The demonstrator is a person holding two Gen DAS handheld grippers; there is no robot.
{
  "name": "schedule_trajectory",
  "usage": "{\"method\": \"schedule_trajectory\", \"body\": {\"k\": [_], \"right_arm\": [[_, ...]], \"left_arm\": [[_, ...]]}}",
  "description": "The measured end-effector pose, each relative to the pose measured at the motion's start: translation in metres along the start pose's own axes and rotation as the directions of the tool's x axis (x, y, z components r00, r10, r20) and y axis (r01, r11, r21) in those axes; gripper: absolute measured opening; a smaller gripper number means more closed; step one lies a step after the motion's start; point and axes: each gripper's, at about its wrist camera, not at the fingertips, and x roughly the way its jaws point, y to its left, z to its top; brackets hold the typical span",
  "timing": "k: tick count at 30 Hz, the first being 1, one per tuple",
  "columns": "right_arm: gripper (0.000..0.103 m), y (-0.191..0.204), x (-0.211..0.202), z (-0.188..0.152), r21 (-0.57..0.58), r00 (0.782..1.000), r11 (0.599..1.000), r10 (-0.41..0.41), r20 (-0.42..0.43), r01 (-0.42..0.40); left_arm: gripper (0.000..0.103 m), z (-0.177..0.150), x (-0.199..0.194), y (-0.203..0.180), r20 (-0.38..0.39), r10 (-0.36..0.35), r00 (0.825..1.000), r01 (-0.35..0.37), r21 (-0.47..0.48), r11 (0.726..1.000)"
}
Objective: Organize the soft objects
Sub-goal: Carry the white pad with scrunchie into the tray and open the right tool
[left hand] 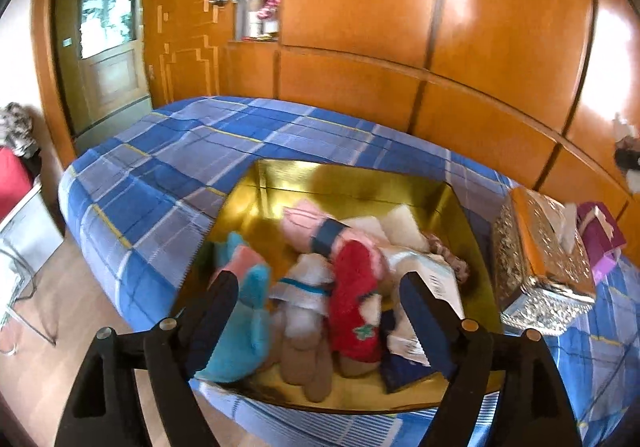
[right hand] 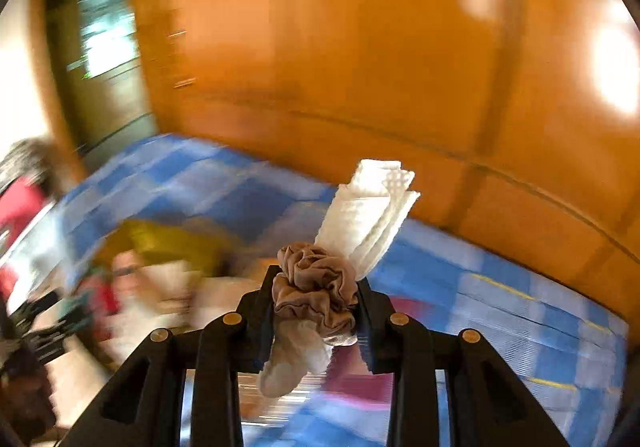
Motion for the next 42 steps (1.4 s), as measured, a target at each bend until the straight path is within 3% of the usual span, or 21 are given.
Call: {"method": "schedule_trajectory", "body": {"k": [4, 8, 11, 16, 18, 24, 25, 26, 27, 35, 42], "right_arm": [[0.033, 0.085, 0.052, -0.016, -0.068, 0.982, 0.983, 0.165, -0.092, -0.172], [0.033, 0.143, 0.099, -0.028, -0.062, 0.955, 0.962, 0.255, -0.15, -0.266], [0.033, 0.175, 0.134, -0.037, -0.067, 0.944, 0.957, 0.266, -0.195, -0.284], [0.038, 0.187, 0.178, -0.045, -0.117, 0.957, 0.971, 0.178, -0.227, -0.209], [0.044, 0.181, 0.178, -0.046, -0.11, 0.958, 0.971, 0.183, -0.222, -0.211], [0.046, 0.168, 0.159, -0.049, -0.07, 0.965, 0.976, 0.193, -0.18, -0.208], [0.05, 0.169, 0.154, -0.049, -0.072, 0.97, 0.978, 0.183, -0.162, -0.196], [0.069, 0.168, 0.15, -0.049, -0.074, 0.974, 0.98, 0.173, -0.148, -0.185], [0.08, 0.166, 0.142, -0.049, -0.073, 0.978, 0.981, 0.17, -0.123, -0.18], [0.08, 0.148, 0.087, -0.058, -0.045, 0.999, 0.999, 0.03, 0.037, -0.029], [0.08, 0.126, 0.047, -0.085, 0.063, 0.976, 0.983, -0.178, 0.129, 0.171]], "left_arm": [[0.088, 0.001, -0.004, 0.018, 0.01, 0.026, 1.0, -0.025, -0.04, 0.999], [0.093, 0.002, -0.006, 0.029, 0.025, 0.044, 0.999, -0.042, -0.077, 0.996], [0.101, 0.002, -0.008, 0.034, 0.04, 0.074, 0.996, -0.07, -0.091, 0.993], [0.102, 0.005, -0.006, 0.045, 0.032, 0.103, 0.994, -0.099, -0.122, 0.988], [0.103, 0.005, -0.006, 0.047, 0.032, 0.099, 0.995, -0.094, -0.129, 0.987], [0.103, 0.005, -0.007, 0.04, 0.036, 0.112, 0.993, -0.108, -0.108, 0.988], [0.103, 0.005, -0.008, 0.037, 0.037, 0.114, 0.993, -0.11, -0.101, 0.989], [0.103, 0.004, -0.008, 0.035, 0.039, 0.116, 0.993, -0.112, -0.095, 0.989], [0.103, 0.004, -0.01, 0.033, 0.042, 0.118, 0.992, -0.114, -0.088, 0.99], [0.103, 0.002, -0.021, 0.014, 0.072, 0.115, 0.991, -0.111, -0.058, 0.992], [0.103, -0.005, -0.031, -0.01, 0.086, 0.093, 0.992, -0.091, -0.028, 0.995]]}}
